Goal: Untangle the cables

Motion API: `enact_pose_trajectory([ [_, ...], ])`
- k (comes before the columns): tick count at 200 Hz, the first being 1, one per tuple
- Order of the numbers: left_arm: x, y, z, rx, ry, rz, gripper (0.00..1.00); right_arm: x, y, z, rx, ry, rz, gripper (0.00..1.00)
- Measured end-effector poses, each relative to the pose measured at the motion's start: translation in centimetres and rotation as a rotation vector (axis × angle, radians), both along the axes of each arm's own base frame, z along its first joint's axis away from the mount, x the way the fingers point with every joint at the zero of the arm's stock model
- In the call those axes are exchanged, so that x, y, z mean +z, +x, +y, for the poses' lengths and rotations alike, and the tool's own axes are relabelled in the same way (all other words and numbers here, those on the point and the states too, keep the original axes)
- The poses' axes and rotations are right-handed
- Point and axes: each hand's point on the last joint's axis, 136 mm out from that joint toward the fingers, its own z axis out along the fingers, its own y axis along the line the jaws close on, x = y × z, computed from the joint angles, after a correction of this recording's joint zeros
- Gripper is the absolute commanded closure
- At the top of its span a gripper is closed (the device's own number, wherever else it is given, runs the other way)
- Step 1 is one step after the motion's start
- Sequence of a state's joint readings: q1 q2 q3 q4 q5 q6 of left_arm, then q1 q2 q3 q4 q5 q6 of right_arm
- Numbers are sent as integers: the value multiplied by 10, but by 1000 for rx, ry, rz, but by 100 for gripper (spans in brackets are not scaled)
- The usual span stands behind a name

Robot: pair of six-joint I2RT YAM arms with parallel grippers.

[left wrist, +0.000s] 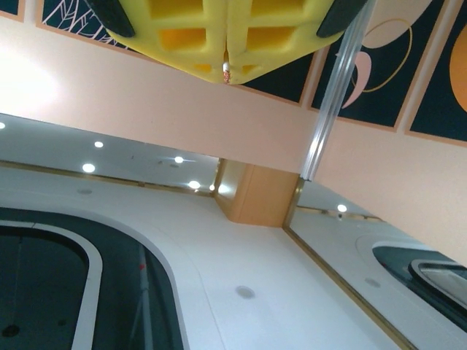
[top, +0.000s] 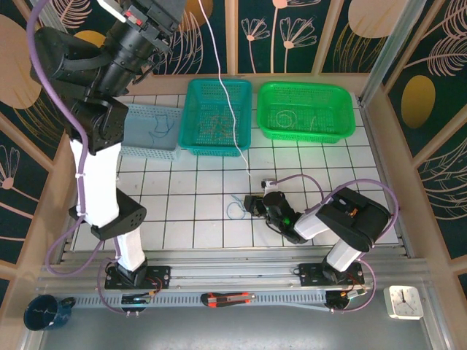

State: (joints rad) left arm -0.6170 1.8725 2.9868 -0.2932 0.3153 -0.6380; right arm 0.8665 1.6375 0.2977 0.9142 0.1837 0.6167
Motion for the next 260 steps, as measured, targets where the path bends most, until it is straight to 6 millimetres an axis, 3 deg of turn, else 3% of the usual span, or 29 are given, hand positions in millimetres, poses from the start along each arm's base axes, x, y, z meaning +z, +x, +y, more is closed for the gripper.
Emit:
enact_pose_trajectory([
  [141, 22, -30, 50, 196, -35, -63, 100, 3, 5, -8, -76, 30, -18, 50],
  [208, 14, -29, 70, 325, 2, -20, 100, -3, 16, -28, -192, -95, 15, 51],
  [260, 0, -17, 81, 440, 61, 38, 100, -9, 18, -58, -321, -203, 59, 51],
])
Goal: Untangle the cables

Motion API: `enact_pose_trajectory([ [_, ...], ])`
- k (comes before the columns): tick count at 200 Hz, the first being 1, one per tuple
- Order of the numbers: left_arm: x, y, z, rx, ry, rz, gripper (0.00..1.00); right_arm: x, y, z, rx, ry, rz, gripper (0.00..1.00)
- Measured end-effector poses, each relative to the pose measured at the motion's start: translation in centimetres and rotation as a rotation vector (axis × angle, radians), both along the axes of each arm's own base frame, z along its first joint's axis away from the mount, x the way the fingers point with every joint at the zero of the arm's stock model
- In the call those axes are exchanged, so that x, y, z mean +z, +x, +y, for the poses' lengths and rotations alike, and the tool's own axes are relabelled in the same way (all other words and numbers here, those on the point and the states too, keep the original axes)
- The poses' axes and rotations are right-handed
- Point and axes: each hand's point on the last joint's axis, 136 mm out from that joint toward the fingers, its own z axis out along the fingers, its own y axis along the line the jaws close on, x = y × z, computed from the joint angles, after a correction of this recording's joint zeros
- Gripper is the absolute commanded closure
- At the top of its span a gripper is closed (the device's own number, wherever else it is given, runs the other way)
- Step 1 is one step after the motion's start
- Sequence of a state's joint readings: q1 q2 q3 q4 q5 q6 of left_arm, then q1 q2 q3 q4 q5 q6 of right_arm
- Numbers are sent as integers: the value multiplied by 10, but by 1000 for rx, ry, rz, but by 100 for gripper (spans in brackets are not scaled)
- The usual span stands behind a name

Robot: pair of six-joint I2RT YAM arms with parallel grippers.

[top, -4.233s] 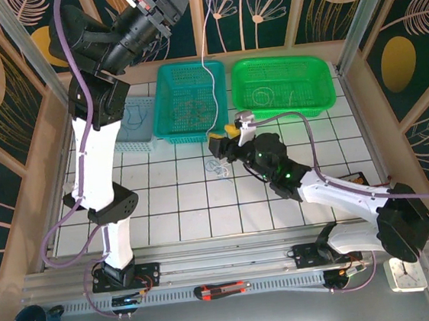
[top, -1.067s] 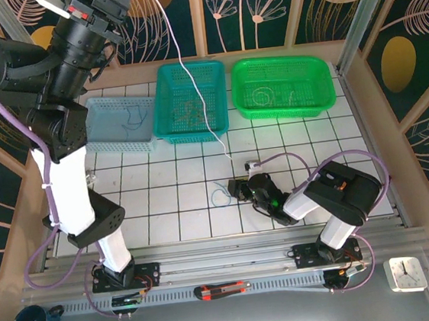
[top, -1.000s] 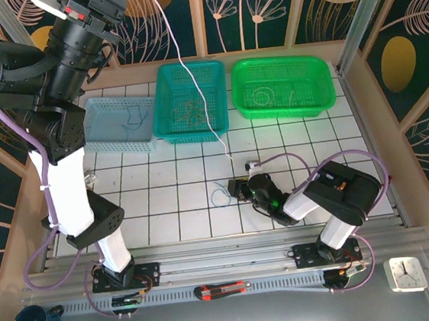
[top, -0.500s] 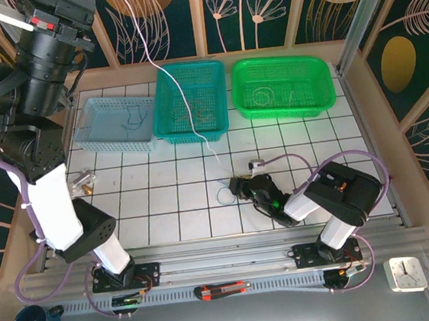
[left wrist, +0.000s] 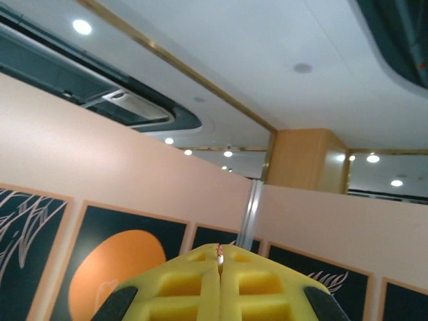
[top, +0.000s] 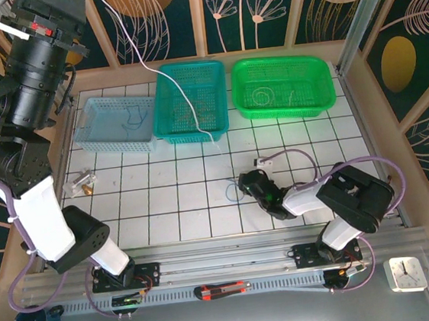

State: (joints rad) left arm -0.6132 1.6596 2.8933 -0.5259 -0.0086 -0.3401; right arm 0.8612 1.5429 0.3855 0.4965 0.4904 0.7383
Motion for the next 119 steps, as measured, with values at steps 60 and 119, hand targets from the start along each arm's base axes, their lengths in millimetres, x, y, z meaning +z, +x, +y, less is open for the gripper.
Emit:
enact_pose_trajectory([
  [60, -12, 6, 7, 72, 46, 44, 100, -3, 1, -43, -163, -45, 49, 47],
  [119, -26, 20, 5, 123, 89, 86, 100, -1, 5, -57, -251, -57, 86, 30],
])
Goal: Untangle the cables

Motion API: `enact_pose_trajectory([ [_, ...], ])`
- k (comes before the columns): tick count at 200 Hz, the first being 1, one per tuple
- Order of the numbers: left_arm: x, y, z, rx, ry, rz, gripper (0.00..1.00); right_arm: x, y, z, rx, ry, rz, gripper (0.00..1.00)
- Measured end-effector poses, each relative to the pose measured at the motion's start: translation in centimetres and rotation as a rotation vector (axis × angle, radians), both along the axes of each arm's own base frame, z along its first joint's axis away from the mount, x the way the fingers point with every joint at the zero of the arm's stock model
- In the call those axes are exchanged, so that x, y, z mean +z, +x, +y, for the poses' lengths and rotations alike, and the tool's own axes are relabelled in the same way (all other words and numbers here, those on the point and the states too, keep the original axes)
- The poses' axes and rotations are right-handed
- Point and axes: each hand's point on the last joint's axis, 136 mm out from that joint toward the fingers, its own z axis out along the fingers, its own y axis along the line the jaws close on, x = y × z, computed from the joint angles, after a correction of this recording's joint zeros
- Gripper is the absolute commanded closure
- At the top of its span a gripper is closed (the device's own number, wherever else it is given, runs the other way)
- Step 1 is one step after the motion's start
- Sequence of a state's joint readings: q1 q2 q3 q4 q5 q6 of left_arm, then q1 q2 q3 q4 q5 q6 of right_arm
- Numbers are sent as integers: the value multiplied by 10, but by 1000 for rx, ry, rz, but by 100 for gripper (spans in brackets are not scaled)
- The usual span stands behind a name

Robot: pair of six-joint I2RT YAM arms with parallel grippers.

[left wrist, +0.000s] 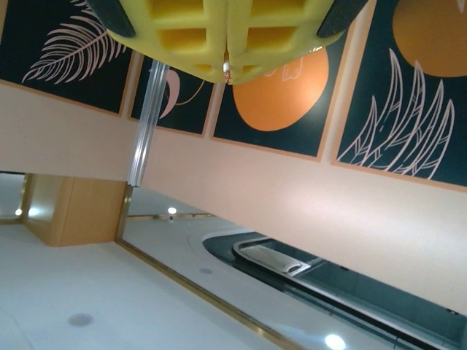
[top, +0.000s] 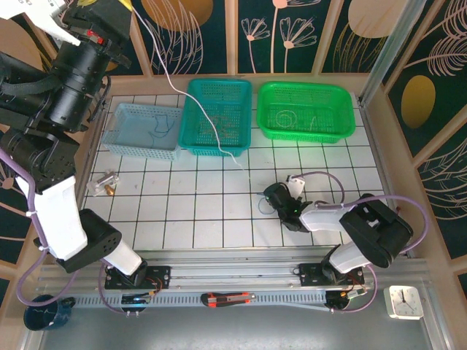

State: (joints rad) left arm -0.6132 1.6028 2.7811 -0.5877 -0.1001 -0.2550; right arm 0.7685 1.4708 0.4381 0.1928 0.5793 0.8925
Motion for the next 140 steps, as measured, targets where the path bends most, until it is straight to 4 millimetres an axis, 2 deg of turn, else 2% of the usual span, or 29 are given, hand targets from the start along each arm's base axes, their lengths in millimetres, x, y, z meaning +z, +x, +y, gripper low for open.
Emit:
enact_pose_trajectory([
  [27, -5, 1, 8, 48, 16, 16, 100, -2, 2, 0, -11, -21, 17, 30],
  [69, -5, -12, 27, 104, 22, 17, 100, -3, 3, -1, -22, -21, 21, 31],
  [89, -12, -8, 30, 135, 37, 42, 100, -3, 4, -3, -38, -5, 23, 32],
  [114, -42, 11, 28, 197, 96, 124, 100, -3, 5, -4, -55, 18, 28, 33],
  [140, -107, 41, 24, 287, 195, 237, 100, -3, 7, -8, -85, 79, 42, 33],
])
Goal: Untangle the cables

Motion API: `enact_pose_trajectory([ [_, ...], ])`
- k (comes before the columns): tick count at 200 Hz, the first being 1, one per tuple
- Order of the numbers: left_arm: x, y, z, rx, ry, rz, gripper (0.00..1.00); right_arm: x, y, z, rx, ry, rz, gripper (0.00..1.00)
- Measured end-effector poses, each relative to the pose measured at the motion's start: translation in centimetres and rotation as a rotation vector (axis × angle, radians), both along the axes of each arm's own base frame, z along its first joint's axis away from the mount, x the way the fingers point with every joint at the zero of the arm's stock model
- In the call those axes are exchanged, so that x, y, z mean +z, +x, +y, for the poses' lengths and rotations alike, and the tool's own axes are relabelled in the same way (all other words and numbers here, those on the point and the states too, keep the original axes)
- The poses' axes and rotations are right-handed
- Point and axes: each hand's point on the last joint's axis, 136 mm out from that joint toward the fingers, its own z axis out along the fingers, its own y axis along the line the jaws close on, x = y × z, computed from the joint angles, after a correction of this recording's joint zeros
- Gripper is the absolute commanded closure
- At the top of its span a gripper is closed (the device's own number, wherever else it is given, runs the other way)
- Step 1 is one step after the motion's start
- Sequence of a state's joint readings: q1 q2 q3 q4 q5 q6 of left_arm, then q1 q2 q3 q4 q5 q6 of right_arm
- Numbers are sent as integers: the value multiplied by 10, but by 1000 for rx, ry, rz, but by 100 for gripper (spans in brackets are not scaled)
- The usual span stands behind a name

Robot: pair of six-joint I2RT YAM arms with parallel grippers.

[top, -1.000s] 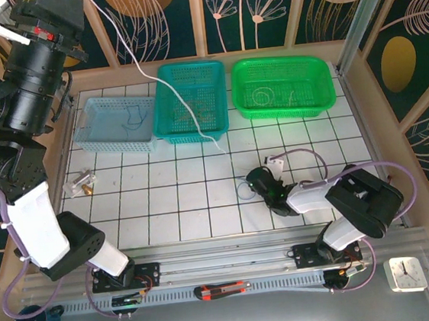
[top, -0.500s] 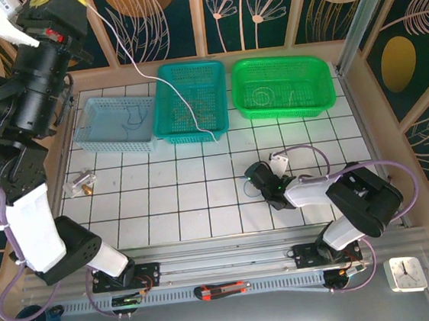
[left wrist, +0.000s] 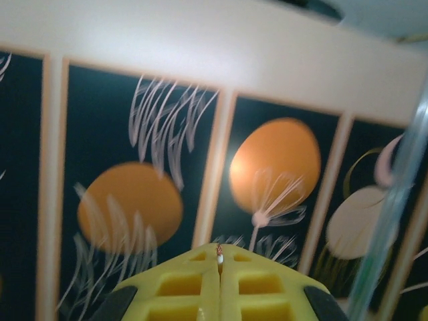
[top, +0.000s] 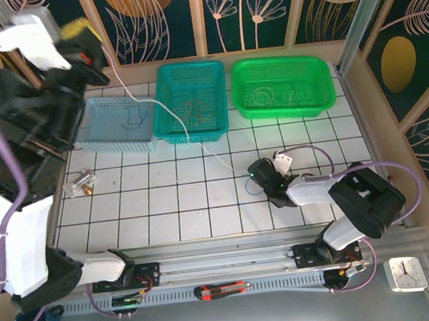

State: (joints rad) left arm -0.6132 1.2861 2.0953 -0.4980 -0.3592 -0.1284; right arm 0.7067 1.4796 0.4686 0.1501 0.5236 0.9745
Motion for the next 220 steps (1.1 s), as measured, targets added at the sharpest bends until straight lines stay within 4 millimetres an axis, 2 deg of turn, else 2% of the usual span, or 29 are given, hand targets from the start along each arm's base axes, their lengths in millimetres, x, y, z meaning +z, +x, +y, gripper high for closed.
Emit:
enact_pose_trajectory([
  [7, -16, 6, 1, 27, 25, 29, 100, 0, 1, -1, -9, 24, 6, 33],
  [18, -29, 12, 3, 61, 50, 51, 100, 1, 2, -3, -24, 67, 17, 33],
  [38, -30, 14, 9, 101, 57, 42, 100, 1, 4, -5, -42, 121, 37, 33],
  [64, -27, 6, 20, 134, 45, 18, 100, 1, 6, -7, -67, 163, 67, 33],
  [83, -33, 5, 24, 158, 50, 19, 100, 1, 7, -8, -85, 191, 90, 33],
  [137, -72, 26, 23, 229, 128, 85, 100, 0, 8, -9, -110, 234, 121, 33],
  [165, -93, 31, 31, 279, 166, 121, 100, -1, 10, -10, -122, 237, 144, 33],
  [189, -98, 28, 42, 321, 180, 128, 100, -3, 10, -10, -132, 234, 169, 34],
  [220, -91, 20, 48, 326, 162, 108, 100, -3, 10, -9, -123, 239, 178, 35],
])
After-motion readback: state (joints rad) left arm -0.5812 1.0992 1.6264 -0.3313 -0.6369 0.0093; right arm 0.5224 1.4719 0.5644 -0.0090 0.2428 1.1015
